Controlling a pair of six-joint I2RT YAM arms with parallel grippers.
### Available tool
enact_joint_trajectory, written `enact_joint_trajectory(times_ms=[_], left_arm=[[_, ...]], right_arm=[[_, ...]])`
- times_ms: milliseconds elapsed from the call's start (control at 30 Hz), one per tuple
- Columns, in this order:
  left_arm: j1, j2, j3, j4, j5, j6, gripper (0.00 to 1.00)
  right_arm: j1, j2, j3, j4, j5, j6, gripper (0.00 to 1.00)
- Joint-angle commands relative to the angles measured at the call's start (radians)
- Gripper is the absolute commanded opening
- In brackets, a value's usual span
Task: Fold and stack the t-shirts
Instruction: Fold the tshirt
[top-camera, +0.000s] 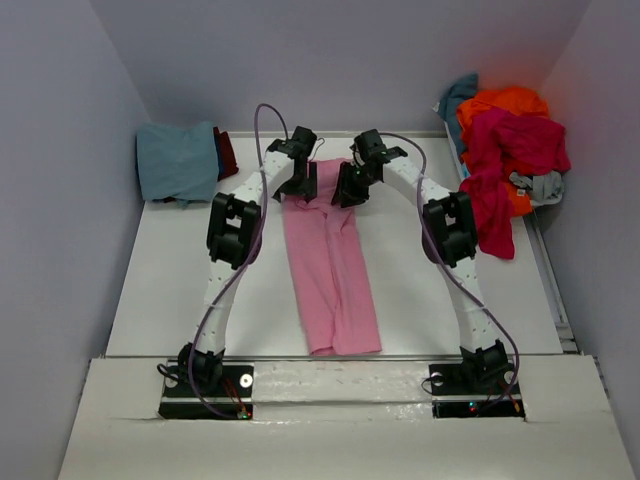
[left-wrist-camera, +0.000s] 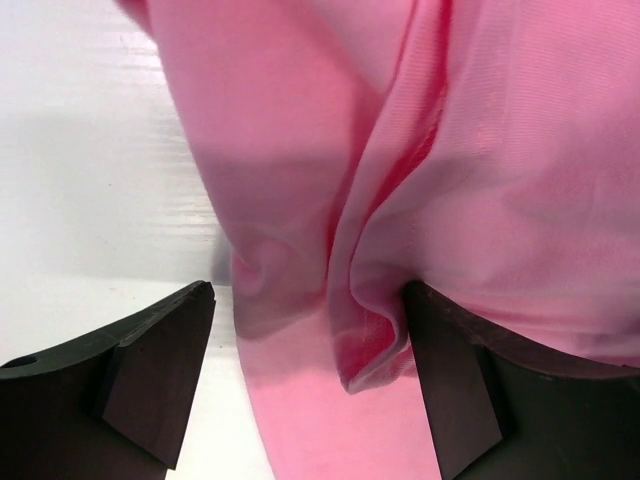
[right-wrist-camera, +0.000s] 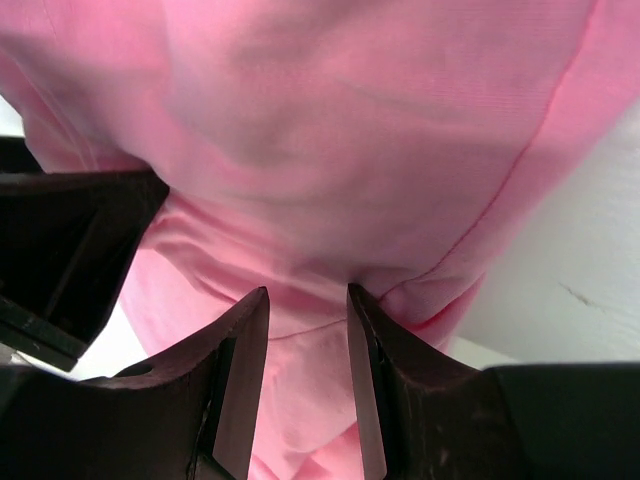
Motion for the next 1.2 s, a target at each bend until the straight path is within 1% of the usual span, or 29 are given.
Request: enact_joint_trajectory(times_ms=[0,167,300,333,367,467,833,1000,1167], left_arm=[[-0.012,0.086,0.031,-0.008,-0.069,0.029,0.88],[-0.041,0.12,0.052,-0.005,-0.063,0.04,0.88],[-0.041,0.126,0.052,0.002,-0.057,0.046,0.88],[-0.041,0.127,0.051,0.002,-0.057,0.051,0.88],[-0.041,0.13,0.051,0.004,-0.056,0.052,0.88],[-0.041,0.133,0.055,0.005,-0.045,0.054,0.88],[-0.051,0.15,0.063,0.019,-0.005,0.061,0.88],[-0.051,0.146,0.075,0.022,-0.016,0.057,0.88],[-0.051,0.098,0.092,0.031,-0.062,0.043,0.89]], right_arm=[[-0.019,-0.064,-0.042,-0.059,0.082,-0.048,0.43],[-0.019,-0.074,-0.037,-0.075,0.114,-0.052,0.43],[-0.019,-0.036,0.033,-0.112,0.16,-0.057,0.43],[-0.019,-0.009,0.077,-0.129,0.163,-0.054,0.44],[-0.019,-0.008,0.078,-0.129,0.161,-0.054,0.44],[-0.038,0.056,0.177,-0.158,0.155,-0.028,0.44],[-0.079,0.151,0.317,-0.171,0.122,-0.014,0.46],[-0.079,0.139,0.337,-0.141,0.115,-0.039,0.5],[-0.079,0.067,0.307,-0.109,0.103,-0.057,0.54]])
